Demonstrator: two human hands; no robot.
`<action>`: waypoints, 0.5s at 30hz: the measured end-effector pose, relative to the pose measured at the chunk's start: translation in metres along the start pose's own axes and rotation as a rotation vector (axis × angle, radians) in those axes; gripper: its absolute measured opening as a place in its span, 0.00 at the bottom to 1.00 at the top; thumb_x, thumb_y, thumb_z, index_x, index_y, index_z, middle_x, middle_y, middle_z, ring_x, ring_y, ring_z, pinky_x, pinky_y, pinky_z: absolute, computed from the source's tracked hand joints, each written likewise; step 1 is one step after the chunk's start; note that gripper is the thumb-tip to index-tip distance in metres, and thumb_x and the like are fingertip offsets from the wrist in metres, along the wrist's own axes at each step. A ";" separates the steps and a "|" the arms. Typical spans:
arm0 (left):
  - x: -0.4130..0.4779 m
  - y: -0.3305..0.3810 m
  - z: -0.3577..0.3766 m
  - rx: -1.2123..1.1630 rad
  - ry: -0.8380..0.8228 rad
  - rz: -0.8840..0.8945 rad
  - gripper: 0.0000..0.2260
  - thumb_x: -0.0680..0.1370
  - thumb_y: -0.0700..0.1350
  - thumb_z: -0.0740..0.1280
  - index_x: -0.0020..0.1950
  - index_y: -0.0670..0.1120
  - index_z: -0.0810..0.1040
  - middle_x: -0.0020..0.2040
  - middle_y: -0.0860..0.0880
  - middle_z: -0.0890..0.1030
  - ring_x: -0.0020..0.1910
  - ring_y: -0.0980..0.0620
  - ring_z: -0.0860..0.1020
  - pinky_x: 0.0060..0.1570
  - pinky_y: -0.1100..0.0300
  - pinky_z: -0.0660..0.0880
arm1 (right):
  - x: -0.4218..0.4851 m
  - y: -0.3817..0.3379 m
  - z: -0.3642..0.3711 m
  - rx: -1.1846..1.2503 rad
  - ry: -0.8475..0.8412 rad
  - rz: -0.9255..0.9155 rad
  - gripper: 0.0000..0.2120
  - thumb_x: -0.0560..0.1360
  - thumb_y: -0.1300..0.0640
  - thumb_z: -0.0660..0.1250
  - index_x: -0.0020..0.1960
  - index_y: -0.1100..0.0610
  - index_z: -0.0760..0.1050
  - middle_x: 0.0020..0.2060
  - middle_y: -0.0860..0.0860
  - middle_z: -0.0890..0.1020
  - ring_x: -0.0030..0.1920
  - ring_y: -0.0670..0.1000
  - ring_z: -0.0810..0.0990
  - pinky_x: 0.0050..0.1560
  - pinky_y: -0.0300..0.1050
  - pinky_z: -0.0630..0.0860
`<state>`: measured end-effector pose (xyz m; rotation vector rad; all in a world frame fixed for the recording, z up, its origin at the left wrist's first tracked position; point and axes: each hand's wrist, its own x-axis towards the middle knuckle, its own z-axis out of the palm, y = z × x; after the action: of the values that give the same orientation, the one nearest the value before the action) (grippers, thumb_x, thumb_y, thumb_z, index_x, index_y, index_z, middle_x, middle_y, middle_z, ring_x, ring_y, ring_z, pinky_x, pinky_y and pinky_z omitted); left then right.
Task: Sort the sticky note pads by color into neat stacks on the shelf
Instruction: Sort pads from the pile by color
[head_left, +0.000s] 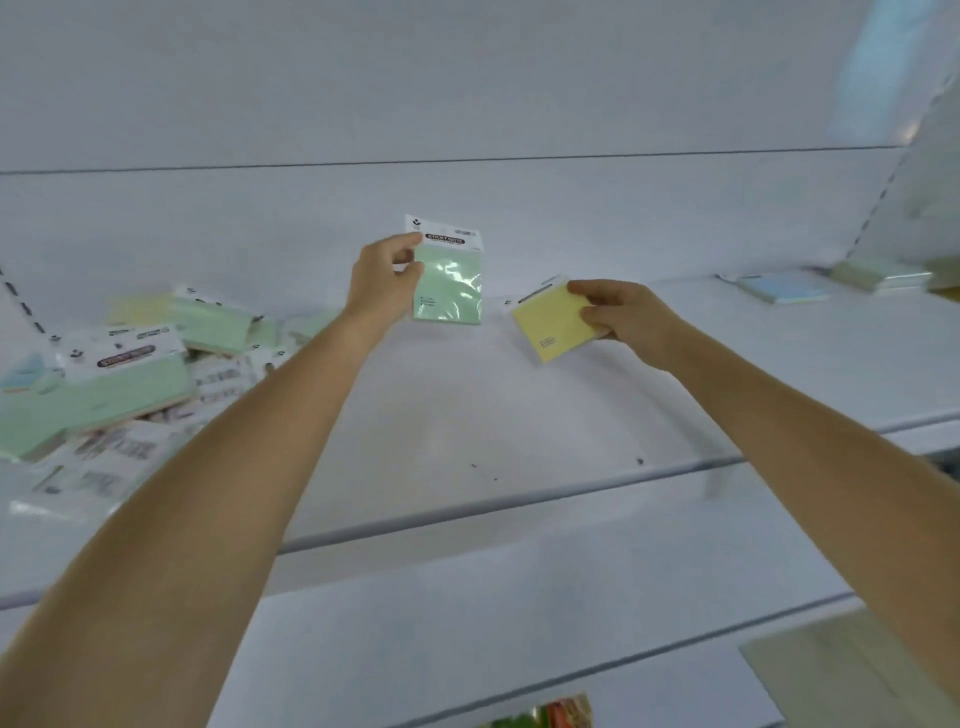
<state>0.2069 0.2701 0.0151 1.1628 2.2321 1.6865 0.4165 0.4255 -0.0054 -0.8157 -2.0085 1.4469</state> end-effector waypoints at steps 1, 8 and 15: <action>-0.002 0.007 0.018 -0.012 -0.006 -0.003 0.18 0.76 0.37 0.62 0.65 0.44 0.74 0.59 0.39 0.78 0.57 0.43 0.77 0.61 0.46 0.75 | -0.004 0.008 -0.021 0.001 0.018 0.005 0.20 0.76 0.71 0.58 0.67 0.62 0.69 0.55 0.54 0.73 0.52 0.51 0.73 0.50 0.39 0.75; -0.022 0.061 0.168 -0.059 -0.059 0.009 0.14 0.75 0.35 0.60 0.58 0.43 0.77 0.58 0.39 0.79 0.50 0.47 0.76 0.59 0.44 0.75 | -0.018 0.063 -0.169 0.009 0.113 0.044 0.20 0.77 0.71 0.57 0.68 0.63 0.67 0.54 0.54 0.73 0.44 0.47 0.74 0.39 0.34 0.75; -0.037 0.091 0.259 0.041 0.002 -0.083 0.15 0.77 0.36 0.59 0.62 0.41 0.76 0.62 0.41 0.78 0.61 0.44 0.76 0.61 0.55 0.71 | 0.007 0.096 -0.237 0.058 0.154 0.043 0.21 0.76 0.69 0.58 0.67 0.59 0.70 0.62 0.57 0.75 0.48 0.49 0.74 0.49 0.40 0.72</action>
<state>0.4101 0.4558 -0.0171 1.0612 2.2925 1.6193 0.5975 0.6055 -0.0290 -0.9212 -1.8372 1.4142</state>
